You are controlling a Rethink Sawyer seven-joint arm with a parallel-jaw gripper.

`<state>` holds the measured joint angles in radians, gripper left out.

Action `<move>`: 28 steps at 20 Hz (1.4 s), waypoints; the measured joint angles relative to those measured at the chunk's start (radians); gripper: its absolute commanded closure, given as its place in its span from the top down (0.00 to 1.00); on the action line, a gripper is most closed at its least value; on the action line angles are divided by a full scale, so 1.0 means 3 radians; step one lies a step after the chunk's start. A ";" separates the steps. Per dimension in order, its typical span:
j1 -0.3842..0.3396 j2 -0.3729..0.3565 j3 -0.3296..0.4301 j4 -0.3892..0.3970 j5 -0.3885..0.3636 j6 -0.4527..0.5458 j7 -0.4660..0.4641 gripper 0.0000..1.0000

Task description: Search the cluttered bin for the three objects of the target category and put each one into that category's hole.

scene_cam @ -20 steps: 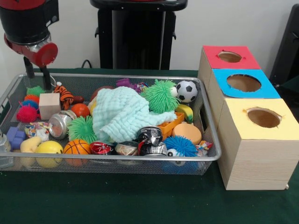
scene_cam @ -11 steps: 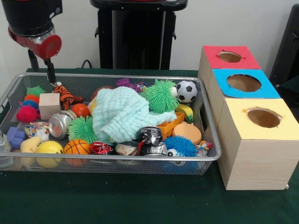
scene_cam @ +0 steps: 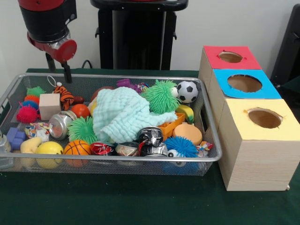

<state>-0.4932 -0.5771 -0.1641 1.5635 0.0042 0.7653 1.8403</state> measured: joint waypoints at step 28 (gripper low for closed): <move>0.0221 0.0248 0.0090 0.0254 0.0489 -0.0765 0.0000 1.00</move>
<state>-0.4269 -0.5029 -0.1371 1.6397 0.1509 0.5357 1.8403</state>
